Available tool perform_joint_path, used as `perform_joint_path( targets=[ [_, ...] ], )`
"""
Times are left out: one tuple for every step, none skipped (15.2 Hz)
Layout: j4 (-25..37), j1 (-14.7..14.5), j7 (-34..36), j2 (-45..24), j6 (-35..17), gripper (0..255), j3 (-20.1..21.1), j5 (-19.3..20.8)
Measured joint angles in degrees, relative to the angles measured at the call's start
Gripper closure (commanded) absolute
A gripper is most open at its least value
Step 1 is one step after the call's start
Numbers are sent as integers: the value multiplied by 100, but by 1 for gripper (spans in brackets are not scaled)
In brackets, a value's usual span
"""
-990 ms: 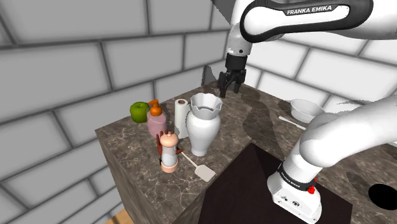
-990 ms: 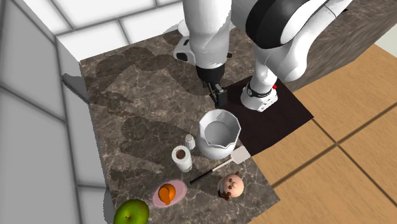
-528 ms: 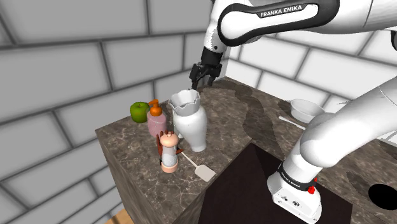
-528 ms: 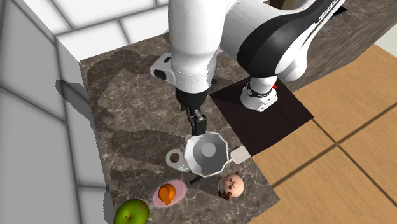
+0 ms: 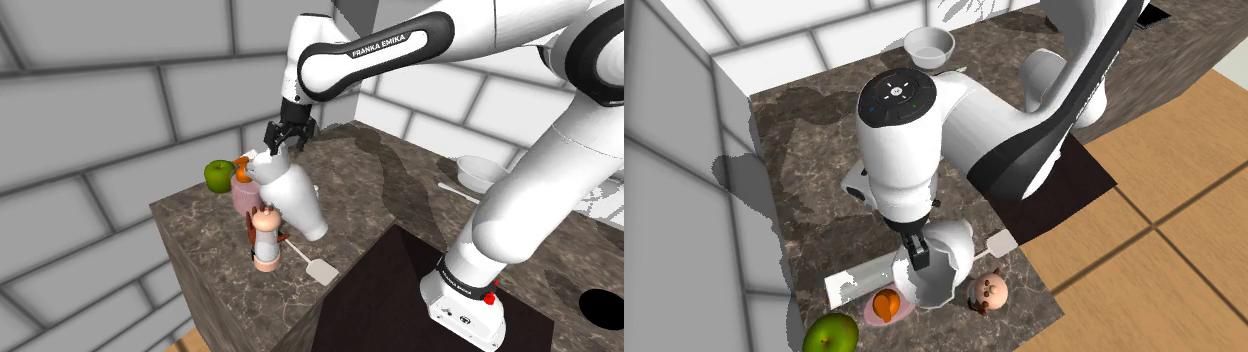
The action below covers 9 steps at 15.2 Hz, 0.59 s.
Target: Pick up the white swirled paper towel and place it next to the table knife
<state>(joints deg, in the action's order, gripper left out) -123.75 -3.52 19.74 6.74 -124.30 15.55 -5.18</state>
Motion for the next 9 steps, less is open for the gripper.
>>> perform_joint_path(
  targets=[
    [80,-3,50,-140,261,0,19,48],
    [111,-12,91,-219,373,0,36,77],
    [107,-18,118,-230,353,0,44,86],
    [108,-15,120,-265,253,0,42,100],
    [114,-23,150,-316,91,0,54,116],
    [91,-32,175,-368,-147,0,65,130],
    [15,-45,201,-370,-433,0,79,130],
    [-32,-36,168,-386,-646,0,66,127],
    [-89,-27,140,-388,-817,0,54,118]
  ],
)
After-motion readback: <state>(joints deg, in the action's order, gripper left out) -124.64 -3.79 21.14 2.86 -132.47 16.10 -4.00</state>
